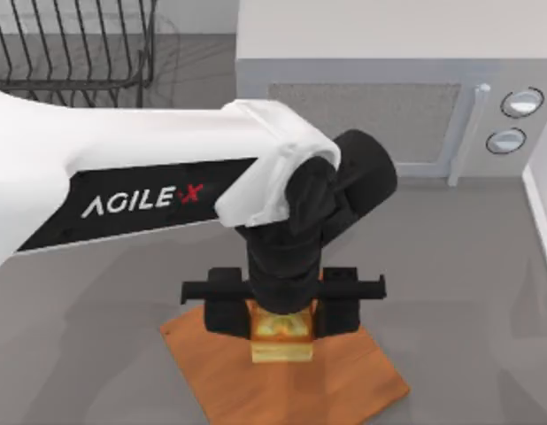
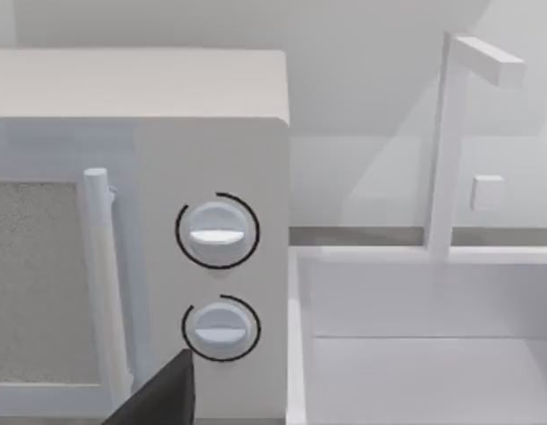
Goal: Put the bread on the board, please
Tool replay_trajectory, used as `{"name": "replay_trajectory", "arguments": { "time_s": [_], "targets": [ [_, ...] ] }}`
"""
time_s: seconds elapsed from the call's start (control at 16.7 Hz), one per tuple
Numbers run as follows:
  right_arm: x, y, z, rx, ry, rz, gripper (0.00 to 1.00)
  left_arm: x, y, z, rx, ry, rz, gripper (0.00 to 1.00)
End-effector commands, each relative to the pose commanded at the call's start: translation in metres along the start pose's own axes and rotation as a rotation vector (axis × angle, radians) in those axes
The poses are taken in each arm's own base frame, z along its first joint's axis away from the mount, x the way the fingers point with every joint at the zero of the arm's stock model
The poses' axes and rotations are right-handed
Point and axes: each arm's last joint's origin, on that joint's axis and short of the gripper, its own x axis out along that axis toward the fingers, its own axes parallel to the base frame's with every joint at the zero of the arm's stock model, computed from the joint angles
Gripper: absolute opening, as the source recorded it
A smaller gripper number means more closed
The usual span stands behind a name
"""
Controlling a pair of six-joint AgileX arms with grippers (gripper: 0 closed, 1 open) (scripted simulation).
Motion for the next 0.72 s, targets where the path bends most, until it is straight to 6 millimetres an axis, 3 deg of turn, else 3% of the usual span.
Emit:
{"name": "replay_trajectory", "arguments": {
  "time_s": [0.42,0.66,0.72],
  "targets": [
    [0.000,0.000,0.000,0.000,0.000,0.000,1.00,0.025,0.000,-0.001,-0.001,-0.001,0.000,0.00],
    [0.000,0.000,0.000,0.000,0.000,0.000,1.00,0.025,0.000,-0.001,-0.001,0.000,0.001,0.00],
    [0.000,0.000,0.000,0.000,0.000,0.000,1.00,0.025,0.000,-0.001,-0.001,0.000,0.001,0.08]
  ]
}}
